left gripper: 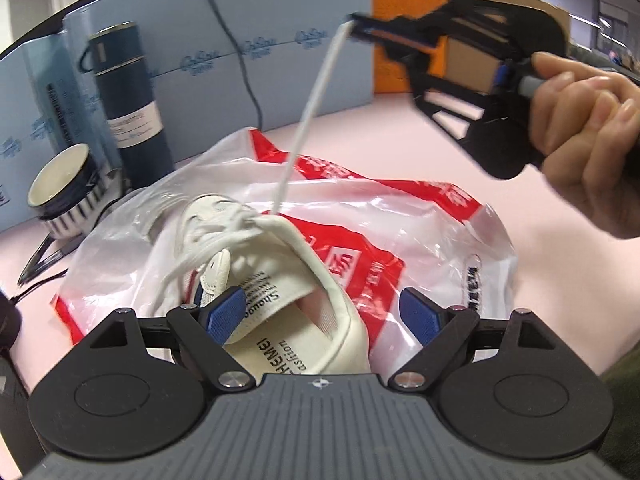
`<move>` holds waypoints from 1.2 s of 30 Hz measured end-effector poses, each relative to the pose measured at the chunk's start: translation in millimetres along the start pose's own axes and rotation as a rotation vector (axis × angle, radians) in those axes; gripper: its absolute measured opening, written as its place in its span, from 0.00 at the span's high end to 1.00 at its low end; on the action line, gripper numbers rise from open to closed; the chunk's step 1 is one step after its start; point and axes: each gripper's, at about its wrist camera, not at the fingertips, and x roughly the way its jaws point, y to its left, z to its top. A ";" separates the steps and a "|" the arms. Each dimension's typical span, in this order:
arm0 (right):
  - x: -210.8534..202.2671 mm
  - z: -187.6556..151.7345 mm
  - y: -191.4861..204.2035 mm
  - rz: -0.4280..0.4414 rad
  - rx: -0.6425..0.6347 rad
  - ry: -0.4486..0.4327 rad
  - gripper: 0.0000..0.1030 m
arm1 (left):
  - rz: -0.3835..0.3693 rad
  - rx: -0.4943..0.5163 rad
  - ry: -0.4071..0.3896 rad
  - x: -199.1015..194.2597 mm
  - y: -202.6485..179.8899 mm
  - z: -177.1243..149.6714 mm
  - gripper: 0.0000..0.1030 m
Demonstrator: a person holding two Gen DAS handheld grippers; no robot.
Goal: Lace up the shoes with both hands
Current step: 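Pull the white lace up out of the sneaker with the right tool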
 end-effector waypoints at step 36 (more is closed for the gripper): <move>-59.4 36.1 66.3 0.224 -0.126 -0.278 0.92 | 0.034 -0.054 -0.003 -1.0 8.2 -0.4 0.20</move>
